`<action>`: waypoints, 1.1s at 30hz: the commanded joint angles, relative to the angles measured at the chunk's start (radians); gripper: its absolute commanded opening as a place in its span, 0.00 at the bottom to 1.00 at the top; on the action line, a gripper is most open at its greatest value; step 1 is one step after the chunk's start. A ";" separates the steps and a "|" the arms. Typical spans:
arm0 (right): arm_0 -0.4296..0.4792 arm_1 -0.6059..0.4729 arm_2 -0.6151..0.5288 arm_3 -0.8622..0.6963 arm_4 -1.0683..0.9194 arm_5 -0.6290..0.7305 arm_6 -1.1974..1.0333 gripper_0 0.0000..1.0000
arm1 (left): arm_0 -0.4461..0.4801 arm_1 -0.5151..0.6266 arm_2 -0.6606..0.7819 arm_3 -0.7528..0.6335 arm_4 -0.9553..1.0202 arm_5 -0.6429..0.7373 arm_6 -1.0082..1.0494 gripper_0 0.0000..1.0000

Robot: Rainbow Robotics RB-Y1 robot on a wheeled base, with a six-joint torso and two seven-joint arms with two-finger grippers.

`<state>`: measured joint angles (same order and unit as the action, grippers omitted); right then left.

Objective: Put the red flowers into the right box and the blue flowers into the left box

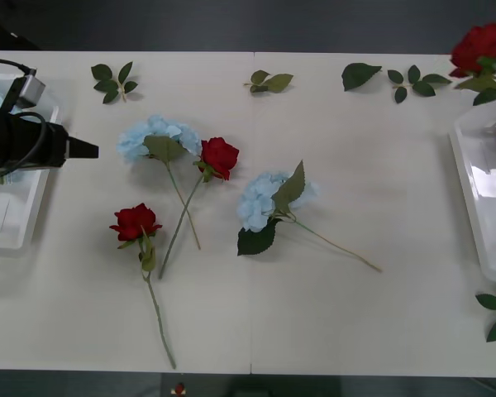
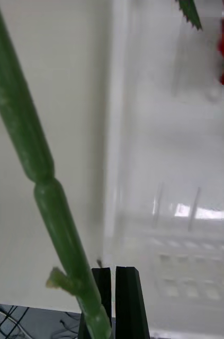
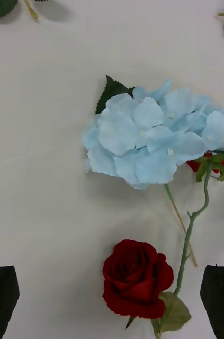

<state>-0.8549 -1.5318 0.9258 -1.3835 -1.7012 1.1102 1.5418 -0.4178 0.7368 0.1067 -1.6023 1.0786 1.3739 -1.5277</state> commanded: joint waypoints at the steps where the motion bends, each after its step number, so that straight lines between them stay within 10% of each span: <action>1: -0.016 0.016 0.041 0.152 0.023 -0.006 0.021 0.00 | -0.047 -0.088 -0.075 -0.041 -0.131 -0.056 0.106 1.00; 27: -0.023 0.243 0.272 0.580 0.187 -0.211 0.049 0.00 | -0.072 -0.364 -0.279 0.100 -0.680 -0.245 0.236 0.97; 30: -0.032 0.243 0.271 0.578 0.181 -0.210 0.052 0.60 | -0.084 -0.378 -0.277 0.110 -0.691 -0.246 0.239 0.97; 33: -0.042 0.242 0.271 0.577 0.173 -0.210 0.069 0.98 | -0.093 -0.389 -0.277 0.111 -0.701 -0.249 0.238 0.97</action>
<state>-0.8568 -1.2654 1.1937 -0.8121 -1.5204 0.9000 1.5472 -0.4607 0.3508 -0.1855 -1.4826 0.3886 1.1337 -1.3116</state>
